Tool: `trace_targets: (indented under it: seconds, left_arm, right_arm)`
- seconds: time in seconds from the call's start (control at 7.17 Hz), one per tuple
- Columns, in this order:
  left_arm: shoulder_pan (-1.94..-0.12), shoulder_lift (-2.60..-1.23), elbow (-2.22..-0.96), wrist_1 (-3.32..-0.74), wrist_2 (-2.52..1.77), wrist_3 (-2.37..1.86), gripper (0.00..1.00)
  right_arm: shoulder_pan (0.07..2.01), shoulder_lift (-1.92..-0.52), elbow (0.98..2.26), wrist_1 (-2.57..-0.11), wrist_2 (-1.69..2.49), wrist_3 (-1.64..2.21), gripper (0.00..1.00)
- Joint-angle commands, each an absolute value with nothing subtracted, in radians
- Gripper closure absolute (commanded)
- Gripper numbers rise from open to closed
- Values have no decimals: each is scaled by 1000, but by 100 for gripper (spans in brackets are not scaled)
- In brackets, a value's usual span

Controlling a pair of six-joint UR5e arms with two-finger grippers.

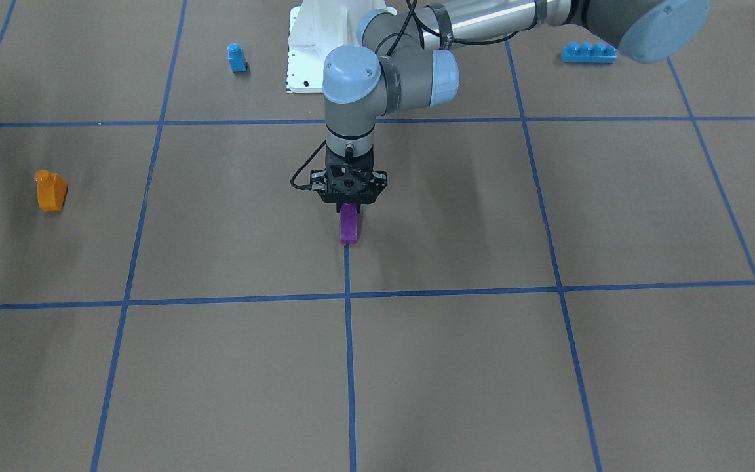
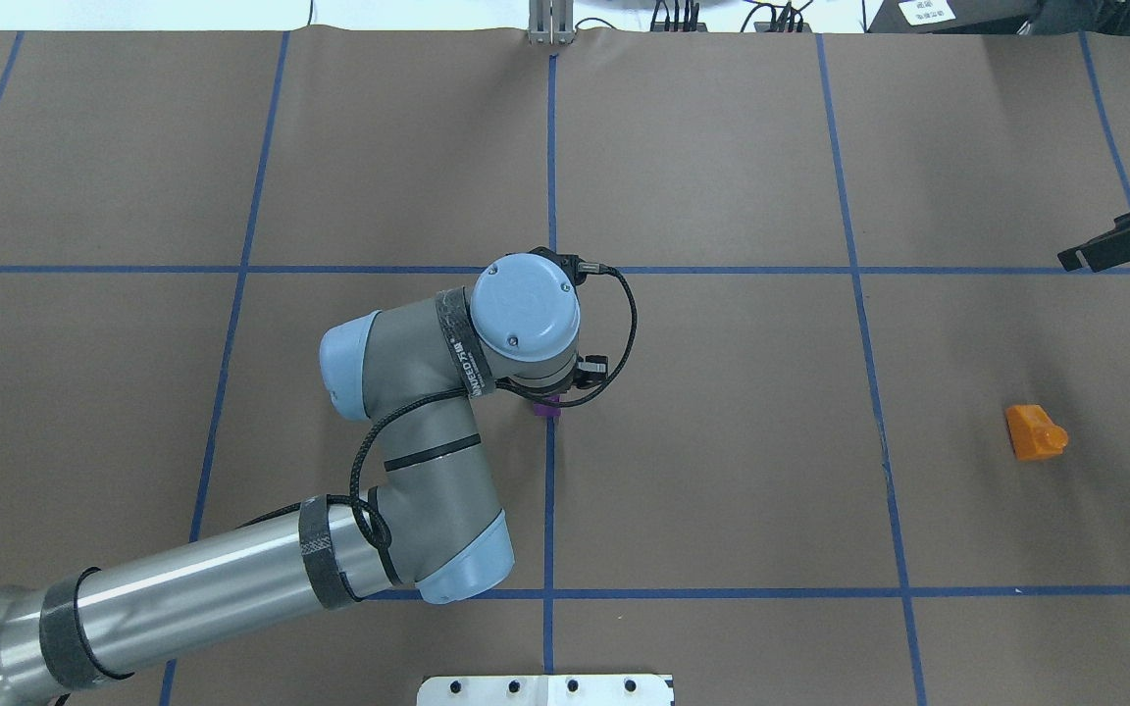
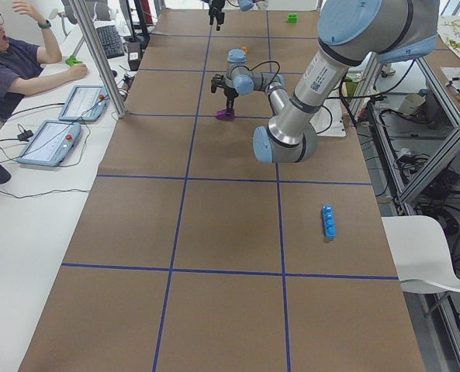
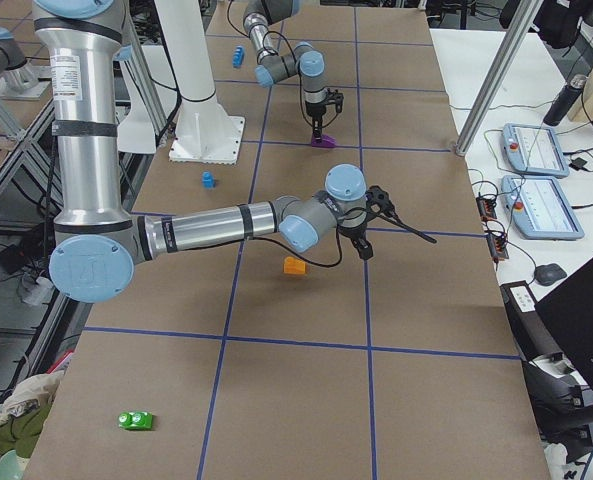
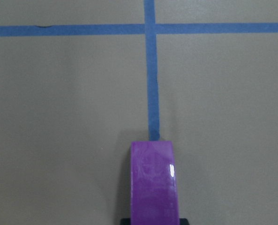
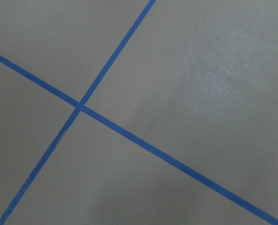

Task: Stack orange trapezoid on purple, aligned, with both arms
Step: 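Carry the purple block with the left gripper toward the table center, then lower the purple block onto the table and open the left gripper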

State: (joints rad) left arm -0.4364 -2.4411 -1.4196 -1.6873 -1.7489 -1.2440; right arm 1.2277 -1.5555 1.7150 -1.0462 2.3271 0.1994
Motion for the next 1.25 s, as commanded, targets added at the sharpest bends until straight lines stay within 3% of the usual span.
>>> trace_targets:
  seconds: [0.0, 0.42, 0.56, 0.7, 1.12]
  left_arm:
    - [-434, -2441, -1419, -1687, -1749, -1244, 100]
    - [-433, -2439, -1419, -1687, -1749, -1243, 75]
    - [-433, -2439, -1419, -1687, -1750, -1243, 49]
    - [-430, -2434, -1419, -1690, -1746, -1241, 0]
    - [-431, -2434, -1471, -1681, -1727, -1233, 0]
  right_arm:
    - [1227, -1555, 1715, -1046, 2327, 199, 0]
    - [1227, -1555, 1713, -1046, 2327, 199, 0]
    - [1229, -1555, 1713, -1046, 2327, 199, 0]
    - [1227, -1555, 1713, -1046, 2327, 199, 0]
    - [1227, -1557, 1712, -1048, 2329, 210, 0]
